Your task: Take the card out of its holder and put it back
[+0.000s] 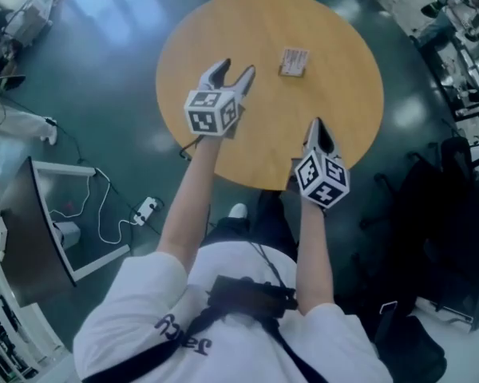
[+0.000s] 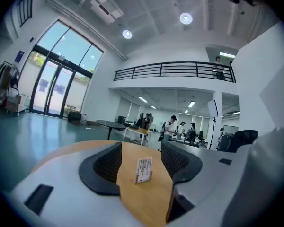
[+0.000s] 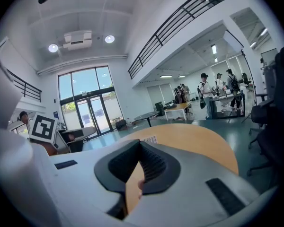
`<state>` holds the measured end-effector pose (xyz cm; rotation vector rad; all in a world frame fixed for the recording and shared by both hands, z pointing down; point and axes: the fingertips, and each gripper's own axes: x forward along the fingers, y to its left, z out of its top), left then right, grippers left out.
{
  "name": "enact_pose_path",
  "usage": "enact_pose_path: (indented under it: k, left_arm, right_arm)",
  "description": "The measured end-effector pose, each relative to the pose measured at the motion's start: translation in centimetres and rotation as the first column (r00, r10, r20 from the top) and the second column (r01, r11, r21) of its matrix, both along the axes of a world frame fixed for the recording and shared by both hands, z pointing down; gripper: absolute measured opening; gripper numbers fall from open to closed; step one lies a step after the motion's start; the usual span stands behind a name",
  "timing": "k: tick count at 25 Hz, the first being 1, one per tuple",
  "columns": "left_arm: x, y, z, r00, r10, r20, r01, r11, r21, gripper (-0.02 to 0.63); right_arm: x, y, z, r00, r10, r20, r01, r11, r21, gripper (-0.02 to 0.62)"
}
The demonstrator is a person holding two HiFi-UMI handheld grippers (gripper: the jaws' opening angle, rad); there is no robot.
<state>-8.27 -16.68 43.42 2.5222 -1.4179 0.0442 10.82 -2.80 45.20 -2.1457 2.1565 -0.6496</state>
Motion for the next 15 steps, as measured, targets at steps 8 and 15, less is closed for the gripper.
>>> enact_pose_path:
  k: [8, 15]
  left_arm:
    - [1.4, 8.5, -4.6, 0.995, -0.065, 0.076, 0.055, 0.99, 0.129, 0.255]
    - [4.5, 13.8, -5.8, 0.986, -0.147, 0.075, 0.132, 0.975, 0.177, 0.133]
  right_arm:
    - [-2.4, 1.5, -4.9, 0.99, -0.129, -0.058, 0.134, 0.988, 0.081, 0.017]
    - [-2.6, 3.6, -6.3, 0.962, -0.247, -0.115, 0.257, 0.962, 0.091, 0.017]
